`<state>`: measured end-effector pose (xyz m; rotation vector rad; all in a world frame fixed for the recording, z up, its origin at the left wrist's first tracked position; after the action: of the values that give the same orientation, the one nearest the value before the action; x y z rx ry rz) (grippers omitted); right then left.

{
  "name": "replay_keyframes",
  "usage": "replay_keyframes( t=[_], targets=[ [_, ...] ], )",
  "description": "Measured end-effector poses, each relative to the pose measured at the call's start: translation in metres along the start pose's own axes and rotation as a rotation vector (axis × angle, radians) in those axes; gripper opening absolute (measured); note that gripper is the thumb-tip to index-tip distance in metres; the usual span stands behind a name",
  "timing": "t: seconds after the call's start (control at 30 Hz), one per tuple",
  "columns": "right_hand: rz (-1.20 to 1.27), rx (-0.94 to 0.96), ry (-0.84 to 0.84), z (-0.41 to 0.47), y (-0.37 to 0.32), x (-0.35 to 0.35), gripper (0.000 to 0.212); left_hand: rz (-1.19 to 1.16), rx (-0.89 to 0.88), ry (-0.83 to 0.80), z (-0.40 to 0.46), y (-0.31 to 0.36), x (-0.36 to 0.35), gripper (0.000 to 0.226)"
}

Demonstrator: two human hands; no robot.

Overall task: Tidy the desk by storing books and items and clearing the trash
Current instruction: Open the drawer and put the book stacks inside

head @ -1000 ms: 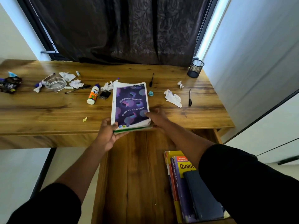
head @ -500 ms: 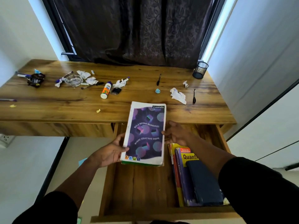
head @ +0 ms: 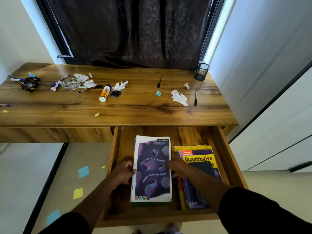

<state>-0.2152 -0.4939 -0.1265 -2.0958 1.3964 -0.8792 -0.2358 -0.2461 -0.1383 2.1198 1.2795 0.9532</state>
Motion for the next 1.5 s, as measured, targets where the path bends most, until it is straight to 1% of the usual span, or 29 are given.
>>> replay_keyframes(
  t=[0.03,0.1,0.23,0.33,0.4,0.43,0.5,0.53,0.57,0.6,0.63,0.67,0.7,0.73,0.8,0.87,1.0,1.13,1.2,1.33,1.5],
  targets=[
    [-0.032,-0.002,0.010,0.003,0.005,-0.004,0.061,0.039,0.012,0.023,0.001,-0.006,-0.002,0.019],
    [-0.068,0.007,-0.005,0.002,0.009,-0.012,0.054,0.097,0.044,0.063,0.005,-0.020,-0.005,0.020],
    [-0.129,-0.017,-0.081,0.004,0.021,-0.027,0.050,0.252,0.079,0.119,0.006,-0.037,-0.002,0.026],
    [-0.302,0.040,-0.120,0.004,0.022,-0.032,0.047,0.441,0.063,0.124,0.002,-0.032,-0.003,0.027],
    [-0.393,0.046,-0.132,0.008,0.026,-0.034,0.052,0.658,-0.006,0.173,-0.003,-0.018,0.000,0.028],
    [-0.427,0.057,-0.133,0.015,0.030,-0.033,0.059,0.776,-0.071,0.204,-0.008,-0.006,0.000,0.029],
    [-0.537,0.113,-0.098,0.032,0.036,-0.029,0.081,0.943,-0.225,0.215,-0.018,0.016,-0.009,0.036],
    [-0.628,0.194,-0.093,0.028,0.027,-0.029,0.084,0.955,-0.292,0.157,-0.022,0.025,-0.017,0.039],
    [-0.704,0.274,-0.084,0.019,0.016,-0.027,0.079,0.925,-0.343,0.038,-0.026,0.032,-0.030,0.040],
    [-0.759,0.330,-0.090,0.003,0.004,-0.027,0.071,0.869,-0.367,-0.125,-0.030,0.035,-0.046,0.038],
    [-0.798,0.369,-0.129,-0.010,-0.001,-0.029,0.063,0.806,-0.349,-0.303,-0.037,0.036,-0.064,0.038],
    [-0.866,0.391,-0.209,-0.022,-0.002,-0.035,0.058,0.760,-0.315,-0.463,-0.047,0.035,-0.082,0.040],
    [-0.945,0.408,-0.315,-0.032,0.001,-0.045,0.057,0.740,-0.284,-0.580,-0.056,0.033,-0.096,0.043],
    [-1.037,0.405,-0.412,-0.043,0.006,-0.053,0.057,0.751,-0.260,-0.658,-0.062,0.031,-0.108,0.046],
    [-1.201,0.357,-0.559,-0.057,0.024,-0.063,0.063,0.804,-0.241,-0.743,-0.070,0.026,-0.125,0.048],
    [-1.257,0.321,-0.629,-0.064,0.040,-0.067,0.068,0.851,-0.240,-0.786,-0.072,0.019,-0.135,0.051],
    [-1.267,0.339,-0.639,-0.067,0.056,-0.067,0.070,0.932,-0.285,-0.790,-0.070,0.007,-0.144,0.053],
    [-1.244,0.378,-0.656,-0.073,0.059,-0.073,0.060,0.934,-0.325,-0.723,-0.062,0.000,-0.140,0.057],
    [-1.239,0.394,-0.651,-0.073,0.057,-0.075,0.062,0.932,-0.348,-0.690,-0.059,0.002,-0.138,0.060],
    [-1.202,0.406,-0.631,-0.071,0.053,-0.075,0.061,0.961,-0.403,-0.691,-0.058,0.010,-0.138,0.062],
    [-1.205,0.405,-0.608,-0.063,0.044,-0.072,0.057,0.988,-0.413,-0.671,-0.050,0.016,-0.132,0.066]
  ],
)
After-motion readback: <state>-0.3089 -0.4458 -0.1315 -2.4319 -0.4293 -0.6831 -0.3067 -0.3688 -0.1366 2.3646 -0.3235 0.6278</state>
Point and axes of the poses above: each hand's wrist, its own z-axis towards the middle knuckle, its own x-axis out of the back of the hand, y = z × x, the point moved 10 cm from there along z, towards the middle knuckle, and after that the axes turned 2 degrees about -z, right-handed, at the moved point
